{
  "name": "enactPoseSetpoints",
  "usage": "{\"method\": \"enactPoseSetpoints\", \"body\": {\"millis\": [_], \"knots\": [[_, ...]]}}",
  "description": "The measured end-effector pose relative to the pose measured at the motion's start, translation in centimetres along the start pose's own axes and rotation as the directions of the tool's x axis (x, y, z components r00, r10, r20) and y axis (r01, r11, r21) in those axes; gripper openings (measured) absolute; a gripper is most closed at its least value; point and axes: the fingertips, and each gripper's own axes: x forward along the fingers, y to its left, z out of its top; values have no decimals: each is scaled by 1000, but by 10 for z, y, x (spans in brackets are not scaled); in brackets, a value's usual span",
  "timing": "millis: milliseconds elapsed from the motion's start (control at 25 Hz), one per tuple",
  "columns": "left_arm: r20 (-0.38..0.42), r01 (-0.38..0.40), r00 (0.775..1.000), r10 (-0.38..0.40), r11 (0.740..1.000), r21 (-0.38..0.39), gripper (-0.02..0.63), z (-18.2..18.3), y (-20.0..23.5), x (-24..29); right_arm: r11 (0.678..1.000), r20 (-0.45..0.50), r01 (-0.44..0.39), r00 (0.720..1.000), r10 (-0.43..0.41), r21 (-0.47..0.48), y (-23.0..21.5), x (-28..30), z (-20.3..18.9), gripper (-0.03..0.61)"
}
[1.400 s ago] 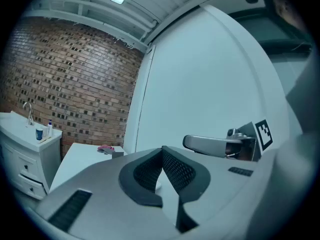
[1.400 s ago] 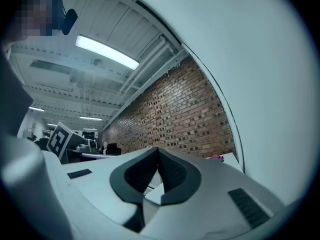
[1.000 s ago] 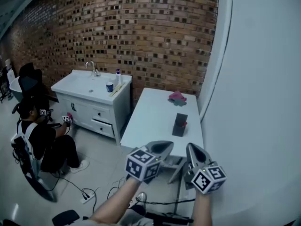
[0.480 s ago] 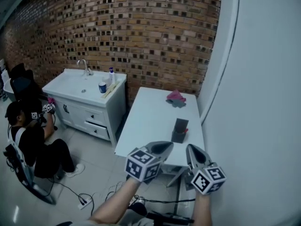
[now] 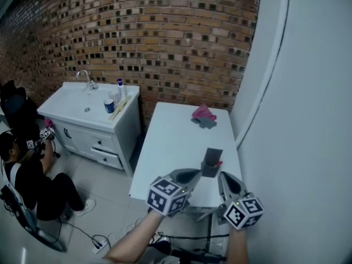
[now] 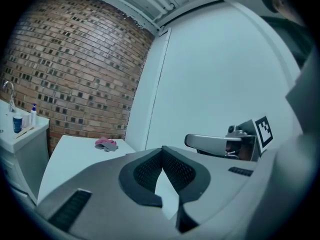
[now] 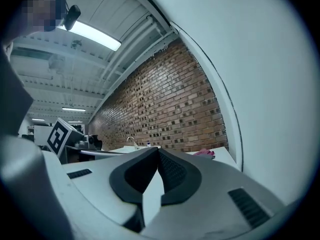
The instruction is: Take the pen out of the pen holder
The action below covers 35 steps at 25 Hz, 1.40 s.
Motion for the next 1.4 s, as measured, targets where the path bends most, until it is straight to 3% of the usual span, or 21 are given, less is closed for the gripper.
{"method": "enactPoseSetpoints", "body": {"millis": [360, 720, 1400], "knots": [[-46, 44, 998, -45, 999, -27, 4, 2, 40, 32, 998, -41, 57, 998, -57, -5, -25, 51, -3, 0], [-65, 37, 997, -40, 998, -48, 5, 6, 63, 56, 997, -95, 80, 992, -80, -6, -43, 75, -7, 0], [-99, -77, 993, 70, 995, -64, 4, -8, 72, 77, 998, -192, 6, 981, -17, -58, -82, 99, -33, 0]]}}
